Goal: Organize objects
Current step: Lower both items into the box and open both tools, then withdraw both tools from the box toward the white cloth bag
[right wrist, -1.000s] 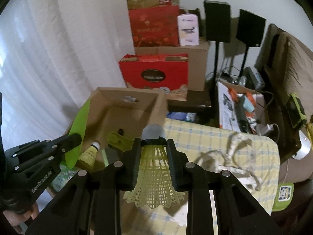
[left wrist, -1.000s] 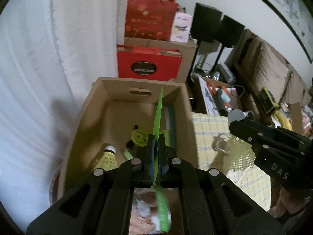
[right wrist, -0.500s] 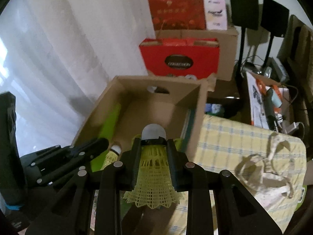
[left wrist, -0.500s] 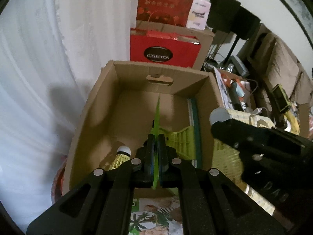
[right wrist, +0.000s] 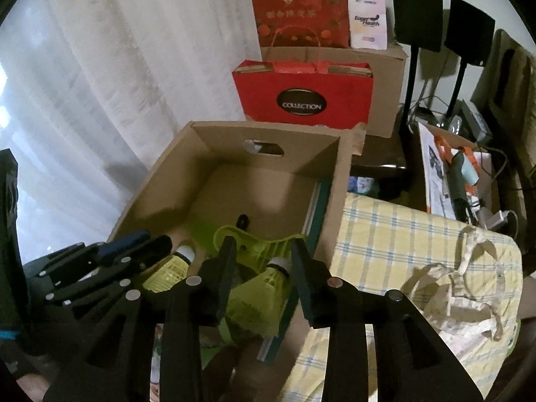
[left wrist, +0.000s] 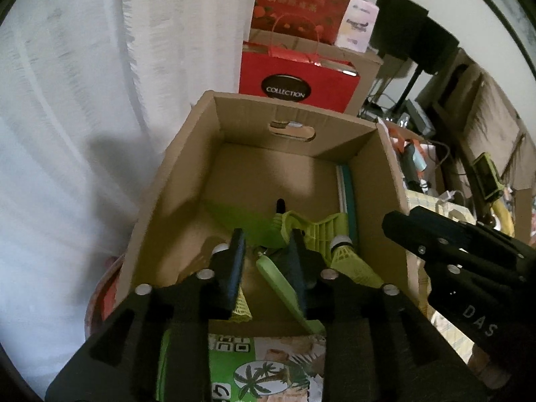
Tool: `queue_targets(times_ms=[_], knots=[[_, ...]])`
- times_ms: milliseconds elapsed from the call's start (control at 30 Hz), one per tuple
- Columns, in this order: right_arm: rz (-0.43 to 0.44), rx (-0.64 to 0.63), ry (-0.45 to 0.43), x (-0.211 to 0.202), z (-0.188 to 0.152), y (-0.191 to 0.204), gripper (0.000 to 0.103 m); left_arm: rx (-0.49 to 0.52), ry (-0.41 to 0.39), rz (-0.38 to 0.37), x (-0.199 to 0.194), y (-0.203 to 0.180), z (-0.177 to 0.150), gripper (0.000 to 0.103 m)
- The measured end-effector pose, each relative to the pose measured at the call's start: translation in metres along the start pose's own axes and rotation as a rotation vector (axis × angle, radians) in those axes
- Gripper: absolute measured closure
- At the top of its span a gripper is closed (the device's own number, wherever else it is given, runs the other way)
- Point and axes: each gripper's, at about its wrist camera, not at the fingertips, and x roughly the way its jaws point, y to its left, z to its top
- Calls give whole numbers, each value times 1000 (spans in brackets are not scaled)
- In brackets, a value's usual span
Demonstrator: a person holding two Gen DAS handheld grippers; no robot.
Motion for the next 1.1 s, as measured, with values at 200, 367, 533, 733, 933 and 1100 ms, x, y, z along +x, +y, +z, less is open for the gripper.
queue_targets(times_ms=[200,367,533,733,933,1100], knots=[[-27,1,-32,-15,-6,-6,57,17,-29,12,-12,-6,-4,58],[-66,-1,-53,-29,-10,-12,56,17,-35,10,-18,-10,-8,47],[-117,-9,-83,-46,-16,-23,47,13,-46,10,-26,-13,-9,40],[-151,10,-96,-58,-25,-42,18,37,-72,-1,-38,-26,-11,18],[-157,45,-94,-68,-35,-64,7,70,-90,-11,-48,-44,-17,5],[-179,53,-92,-79,-44,-80,0,91,-94,-25,-55,-57,-22,0]])
